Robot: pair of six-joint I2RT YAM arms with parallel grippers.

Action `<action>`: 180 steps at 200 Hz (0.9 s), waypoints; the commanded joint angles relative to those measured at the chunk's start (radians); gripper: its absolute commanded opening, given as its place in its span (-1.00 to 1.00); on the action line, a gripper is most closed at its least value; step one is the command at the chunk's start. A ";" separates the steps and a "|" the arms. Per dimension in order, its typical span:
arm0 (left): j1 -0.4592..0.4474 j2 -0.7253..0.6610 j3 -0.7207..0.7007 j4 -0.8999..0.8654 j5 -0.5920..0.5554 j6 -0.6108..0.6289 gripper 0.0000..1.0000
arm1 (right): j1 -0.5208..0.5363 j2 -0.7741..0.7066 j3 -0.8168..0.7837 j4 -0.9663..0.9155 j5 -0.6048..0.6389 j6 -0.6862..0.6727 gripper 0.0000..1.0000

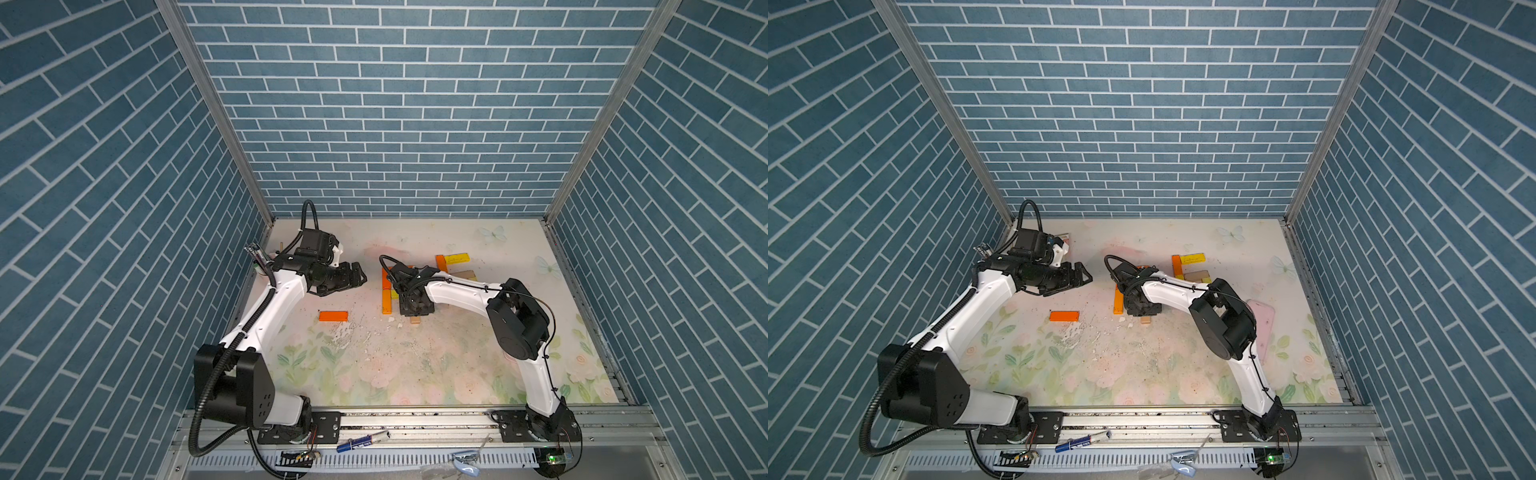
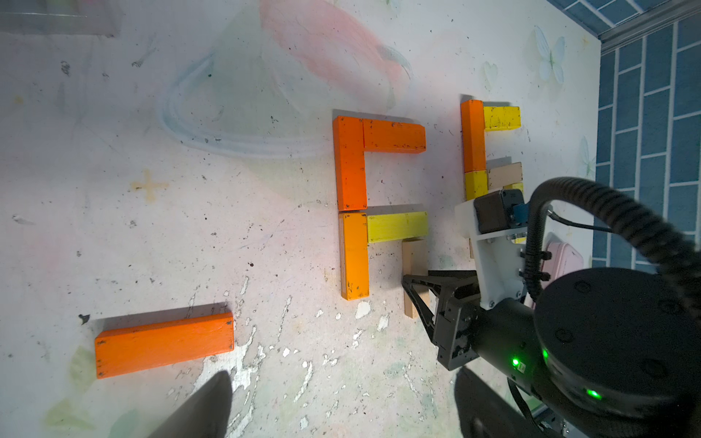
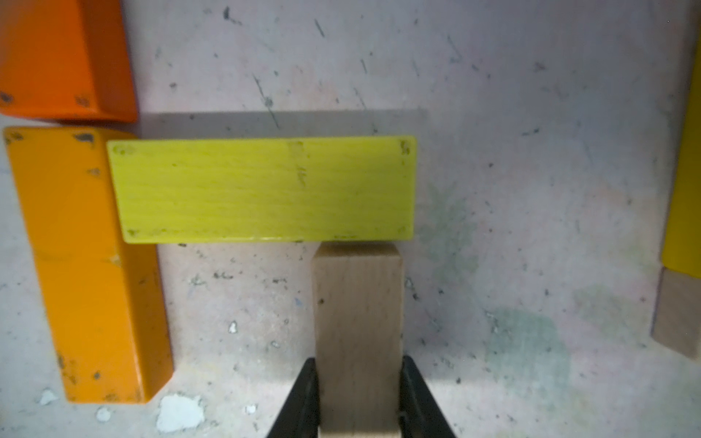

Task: Assemble the number 6 with building blocks
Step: Assemble the building block at the center of the board, then move the building block to the center of the board.

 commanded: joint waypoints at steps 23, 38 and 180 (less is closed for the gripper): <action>0.010 0.006 -0.002 0.001 -0.009 -0.001 0.85 | -0.013 0.017 0.003 -0.052 0.052 -0.057 0.02; 0.011 0.008 -0.004 0.000 -0.026 0.000 0.85 | -0.014 -0.017 0.013 -0.038 0.065 -0.088 0.11; -0.006 0.128 -0.048 -0.071 -0.311 -0.159 0.85 | -0.015 -0.657 -0.539 0.461 0.044 -0.340 0.27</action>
